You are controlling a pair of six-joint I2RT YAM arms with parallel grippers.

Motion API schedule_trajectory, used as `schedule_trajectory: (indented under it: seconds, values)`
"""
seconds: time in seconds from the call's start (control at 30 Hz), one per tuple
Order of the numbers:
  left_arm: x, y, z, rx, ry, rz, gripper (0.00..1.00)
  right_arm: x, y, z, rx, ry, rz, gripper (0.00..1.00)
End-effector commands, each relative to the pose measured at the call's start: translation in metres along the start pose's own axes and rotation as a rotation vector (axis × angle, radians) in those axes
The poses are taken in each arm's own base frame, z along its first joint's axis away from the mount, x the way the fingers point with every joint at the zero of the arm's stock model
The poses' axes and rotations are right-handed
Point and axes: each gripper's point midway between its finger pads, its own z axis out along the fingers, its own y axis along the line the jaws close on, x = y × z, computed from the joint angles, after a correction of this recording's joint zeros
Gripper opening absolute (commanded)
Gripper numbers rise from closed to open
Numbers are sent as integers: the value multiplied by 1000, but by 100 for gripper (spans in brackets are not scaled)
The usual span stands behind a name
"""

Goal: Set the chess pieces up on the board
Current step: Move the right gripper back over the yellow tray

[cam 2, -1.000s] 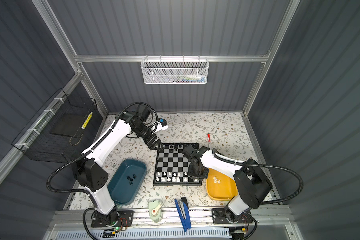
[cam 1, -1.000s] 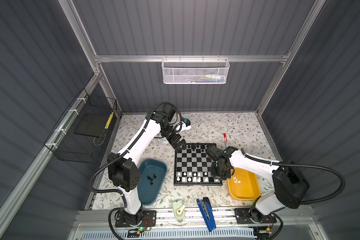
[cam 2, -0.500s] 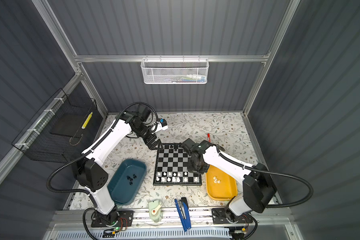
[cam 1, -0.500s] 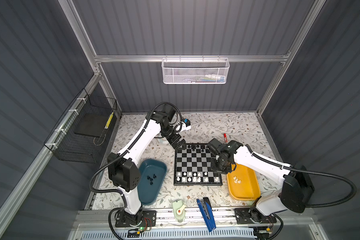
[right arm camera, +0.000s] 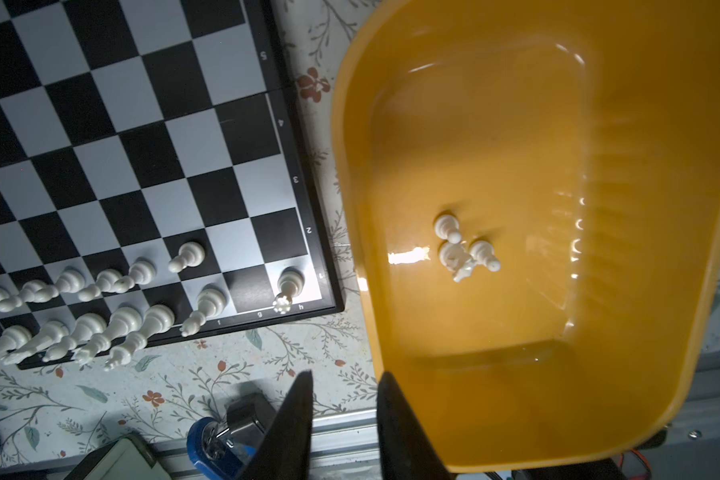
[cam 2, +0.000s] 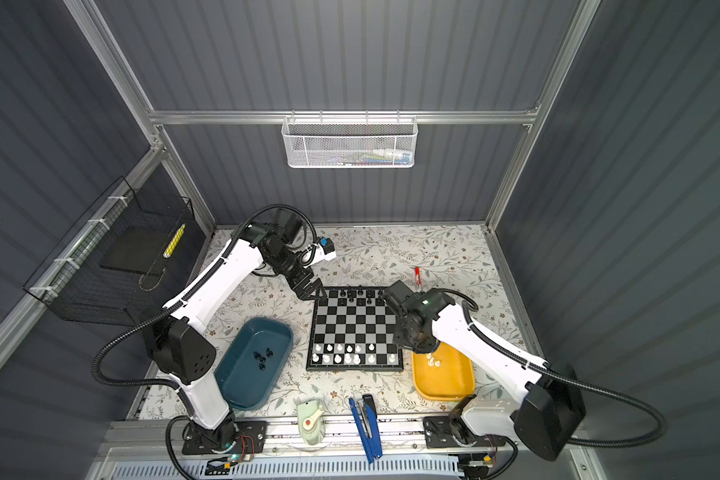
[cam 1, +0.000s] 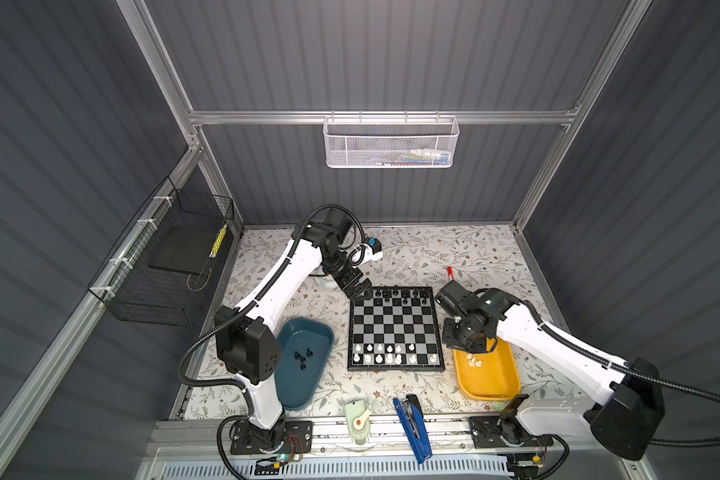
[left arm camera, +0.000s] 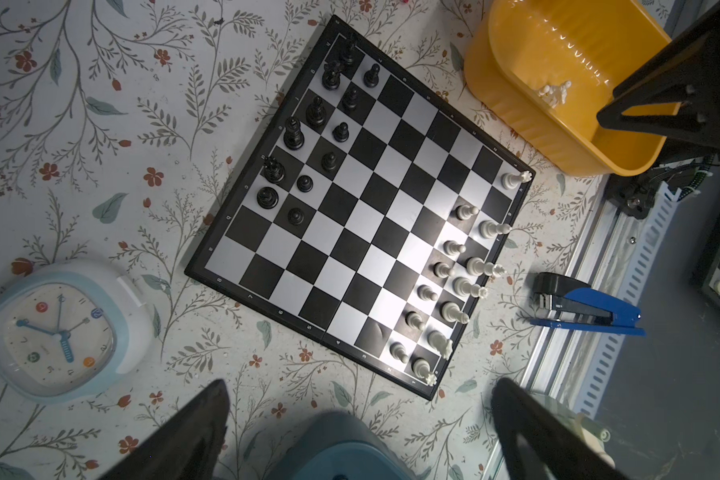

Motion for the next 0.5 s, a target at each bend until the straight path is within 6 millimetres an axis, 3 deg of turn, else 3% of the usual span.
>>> schedule_trajectory:
  seconds: [0.0, 0.2, 0.47]
  values:
    - [-3, -18, -13, 39, -25, 31, 100, 2, -18, 3, 1, -12, 85, 29]
    - [-5, -32, -14, 110, -43, 40, 100, 3, -42, 5, -30, -39, 185, 27]
    - [-6, -29, -8, 108, -35, 30, 100, 12, -58, 21, -5, -7, 213, 26]
